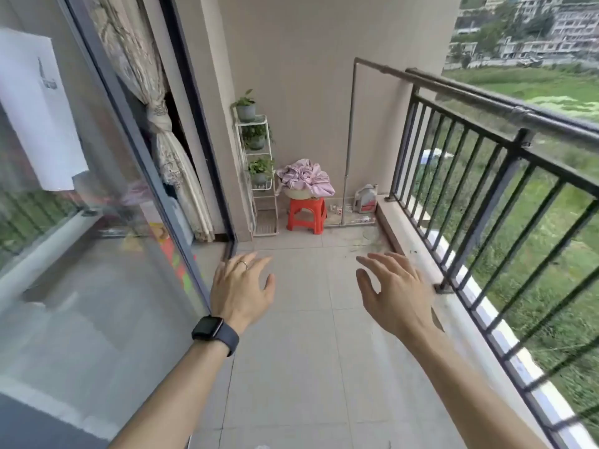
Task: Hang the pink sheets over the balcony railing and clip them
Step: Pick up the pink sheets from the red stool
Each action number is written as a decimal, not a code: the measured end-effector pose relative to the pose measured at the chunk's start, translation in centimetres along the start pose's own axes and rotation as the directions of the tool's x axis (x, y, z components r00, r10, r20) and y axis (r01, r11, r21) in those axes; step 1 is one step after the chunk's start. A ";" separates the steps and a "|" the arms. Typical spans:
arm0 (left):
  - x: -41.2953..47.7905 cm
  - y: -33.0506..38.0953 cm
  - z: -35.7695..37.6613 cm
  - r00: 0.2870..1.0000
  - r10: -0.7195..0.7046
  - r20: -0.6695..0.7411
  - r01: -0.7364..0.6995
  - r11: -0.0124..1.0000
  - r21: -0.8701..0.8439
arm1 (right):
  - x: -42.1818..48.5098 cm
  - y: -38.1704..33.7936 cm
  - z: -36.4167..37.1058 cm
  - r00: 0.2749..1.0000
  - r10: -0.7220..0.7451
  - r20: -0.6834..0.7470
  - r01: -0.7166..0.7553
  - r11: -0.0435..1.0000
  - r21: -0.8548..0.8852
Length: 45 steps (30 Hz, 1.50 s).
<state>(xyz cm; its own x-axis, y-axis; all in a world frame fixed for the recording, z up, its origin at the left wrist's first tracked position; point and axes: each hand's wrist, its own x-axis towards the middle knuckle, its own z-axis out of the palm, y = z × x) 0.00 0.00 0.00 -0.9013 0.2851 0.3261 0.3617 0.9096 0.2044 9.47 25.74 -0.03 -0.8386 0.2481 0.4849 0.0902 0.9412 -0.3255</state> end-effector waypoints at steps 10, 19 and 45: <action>19.0 -4.7 3.5 0.998 0.016 -0.061 -0.015 1.000 0.010 | 17.9 -0.3 8.4 1.000 -0.014 0.016 0.015 0.999 -0.036; 38.7 -4.7 9.8 1.000 0.012 -0.005 -0.012 1.000 -0.019 | 35.4 4.8 18.1 0.995 -0.001 0.096 0.001 1.000 0.001; 99.7 -7.5 32.2 0.999 0.037 0.038 -0.037 0.999 -0.016 | 90.9 18.3 46.6 0.999 0.005 0.035 -0.005 1.000 -0.008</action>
<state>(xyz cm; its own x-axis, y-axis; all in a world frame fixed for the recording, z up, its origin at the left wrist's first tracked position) -100.22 31.32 1.31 -0.8956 0.3299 0.2985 0.3983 0.8935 0.2075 -90.10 54.88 0.26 -0.8566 0.2446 0.4542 0.0985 0.9418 -0.3214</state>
